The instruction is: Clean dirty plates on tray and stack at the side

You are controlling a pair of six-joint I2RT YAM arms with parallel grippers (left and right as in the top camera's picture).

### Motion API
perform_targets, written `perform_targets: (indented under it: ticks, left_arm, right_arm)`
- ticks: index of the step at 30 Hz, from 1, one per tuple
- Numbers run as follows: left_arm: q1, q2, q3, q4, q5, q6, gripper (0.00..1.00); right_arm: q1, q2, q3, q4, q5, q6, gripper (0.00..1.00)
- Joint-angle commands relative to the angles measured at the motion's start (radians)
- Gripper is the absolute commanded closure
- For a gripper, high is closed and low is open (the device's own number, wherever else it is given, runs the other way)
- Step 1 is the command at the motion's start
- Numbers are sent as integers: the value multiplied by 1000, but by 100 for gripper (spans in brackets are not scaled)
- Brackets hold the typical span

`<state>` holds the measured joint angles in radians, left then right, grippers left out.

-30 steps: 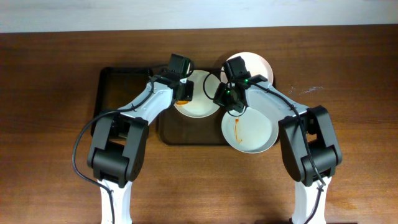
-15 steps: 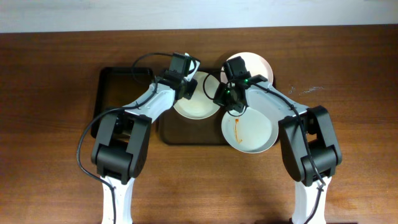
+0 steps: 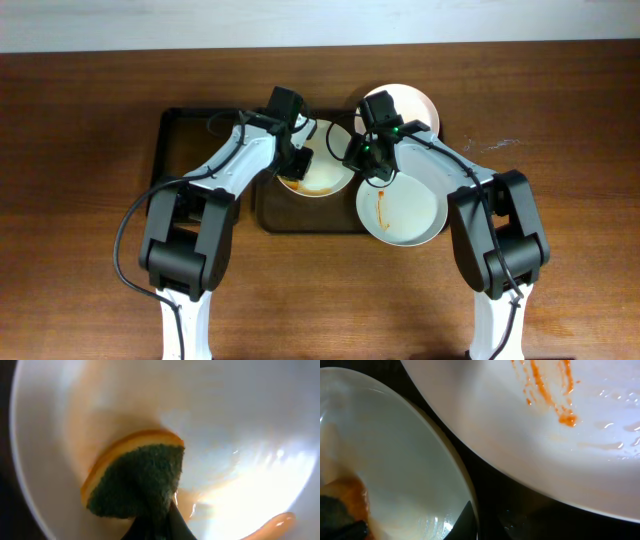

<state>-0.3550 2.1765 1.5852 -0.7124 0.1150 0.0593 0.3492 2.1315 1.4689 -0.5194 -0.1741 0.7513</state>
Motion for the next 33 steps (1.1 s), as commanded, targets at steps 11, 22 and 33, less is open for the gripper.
perform_targets:
  ticks: [11, 22, 33]
  left_arm:
    - [-6, 177, -29, -7, -340, -291, 100]
    - [37, 176, 109, 84, 230, 31, 100]
    - [159, -27, 472, -339, -93, -259, 100]
  right_arm:
    - [-3, 19, 5, 0, 28, 13, 96]
    - [-3, 19, 5, -4, 25, 13, 96]
    - [-3, 19, 5, 12, 29, -18, 95]
